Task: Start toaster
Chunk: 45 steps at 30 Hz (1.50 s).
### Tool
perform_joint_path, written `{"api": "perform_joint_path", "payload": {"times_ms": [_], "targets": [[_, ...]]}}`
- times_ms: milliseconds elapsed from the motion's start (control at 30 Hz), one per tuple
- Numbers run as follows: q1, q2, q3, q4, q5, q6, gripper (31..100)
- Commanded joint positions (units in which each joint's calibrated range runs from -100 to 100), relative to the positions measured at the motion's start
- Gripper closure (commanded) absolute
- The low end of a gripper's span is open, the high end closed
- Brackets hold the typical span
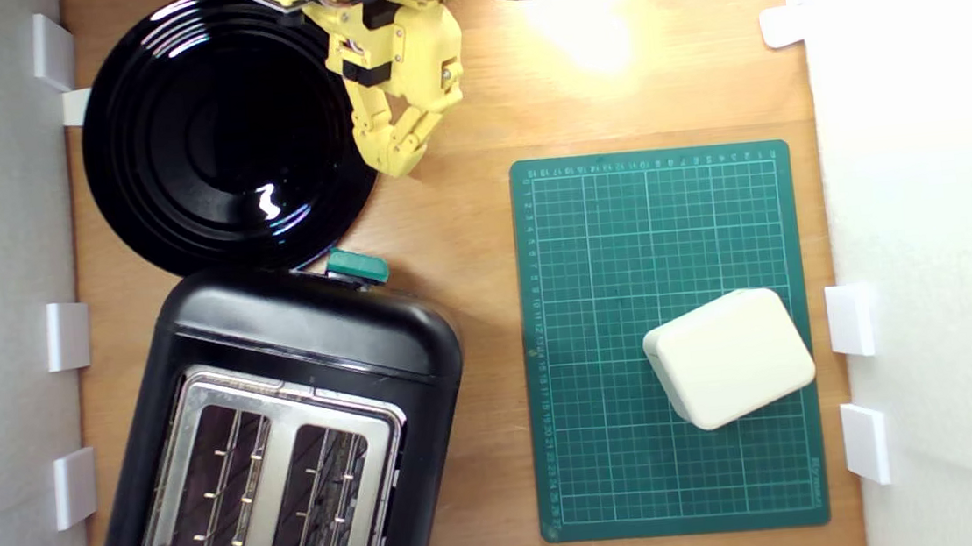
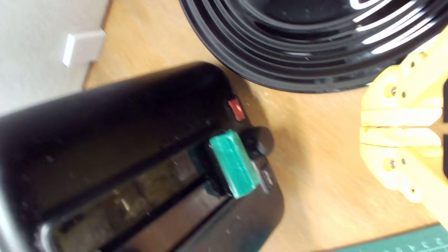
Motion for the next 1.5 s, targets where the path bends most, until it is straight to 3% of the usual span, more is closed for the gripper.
{"api": "perform_joint_path", "payload": {"times_ms": [0, 300, 1467], "targets": [[-1.91, -0.92, 0.65, -0.09, 0.38, -1.39, 98.9], [-4.61, -0.92, 0.65, 0.28, 0.38, -6.89, 98.9], [-4.45, -0.25, 0.65, 0.56, 0.38, -7.26, 98.9]]}}
